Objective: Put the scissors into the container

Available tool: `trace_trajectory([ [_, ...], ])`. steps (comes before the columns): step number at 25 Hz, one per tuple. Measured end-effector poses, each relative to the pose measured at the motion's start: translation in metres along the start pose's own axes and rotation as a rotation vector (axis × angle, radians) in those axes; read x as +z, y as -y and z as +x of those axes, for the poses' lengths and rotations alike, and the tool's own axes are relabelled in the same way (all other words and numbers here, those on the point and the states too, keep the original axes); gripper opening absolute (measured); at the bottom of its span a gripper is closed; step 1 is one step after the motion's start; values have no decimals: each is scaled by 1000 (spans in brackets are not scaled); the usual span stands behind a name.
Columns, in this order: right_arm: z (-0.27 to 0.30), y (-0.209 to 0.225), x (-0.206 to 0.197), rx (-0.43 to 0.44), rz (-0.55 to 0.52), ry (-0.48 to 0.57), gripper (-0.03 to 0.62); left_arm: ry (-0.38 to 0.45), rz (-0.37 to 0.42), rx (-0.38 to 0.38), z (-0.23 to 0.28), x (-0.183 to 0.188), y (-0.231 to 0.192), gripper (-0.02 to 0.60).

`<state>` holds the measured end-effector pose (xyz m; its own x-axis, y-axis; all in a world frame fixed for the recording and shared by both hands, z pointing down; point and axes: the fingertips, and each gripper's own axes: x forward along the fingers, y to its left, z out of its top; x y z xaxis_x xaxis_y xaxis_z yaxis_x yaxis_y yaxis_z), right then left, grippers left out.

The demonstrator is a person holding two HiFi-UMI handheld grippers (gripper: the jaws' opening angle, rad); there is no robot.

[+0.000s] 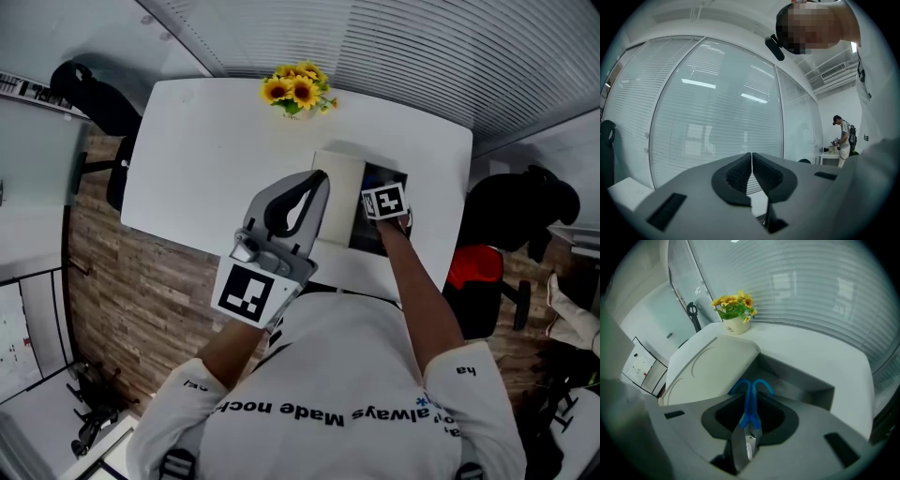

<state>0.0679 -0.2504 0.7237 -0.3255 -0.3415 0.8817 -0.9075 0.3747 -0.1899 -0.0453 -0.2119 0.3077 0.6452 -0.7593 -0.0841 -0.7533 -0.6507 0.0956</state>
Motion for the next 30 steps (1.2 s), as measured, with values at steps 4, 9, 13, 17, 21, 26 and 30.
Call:
trace_trajectory([
  [4, 3, 1, 0, 0, 20, -9, 95, 2, -1, 2, -2, -1, -2, 25],
  [9, 10, 2, -6, 13, 63, -47, 94, 3, -1, 1, -4, 0, -2, 25],
  [13, 15, 1, -10, 25, 88, -63, 95, 3, -1, 6, -6, 1, -5, 25],
  [17, 17, 0, -14, 19, 97, -71, 94, 4, -1, 10, -8, 1, -8, 25],
  [21, 17, 0, -14, 19, 101, -73, 95, 5, -1, 11, -10, 2, -8, 25],
  [26, 18, 0, -13, 27, 120, -67, 98, 9, -1, 9, -10, 4, -8, 25],
  [30, 14, 2, -11, 20, 137, -46, 107, 13, 1, 5, -11, 5, -6, 25],
])
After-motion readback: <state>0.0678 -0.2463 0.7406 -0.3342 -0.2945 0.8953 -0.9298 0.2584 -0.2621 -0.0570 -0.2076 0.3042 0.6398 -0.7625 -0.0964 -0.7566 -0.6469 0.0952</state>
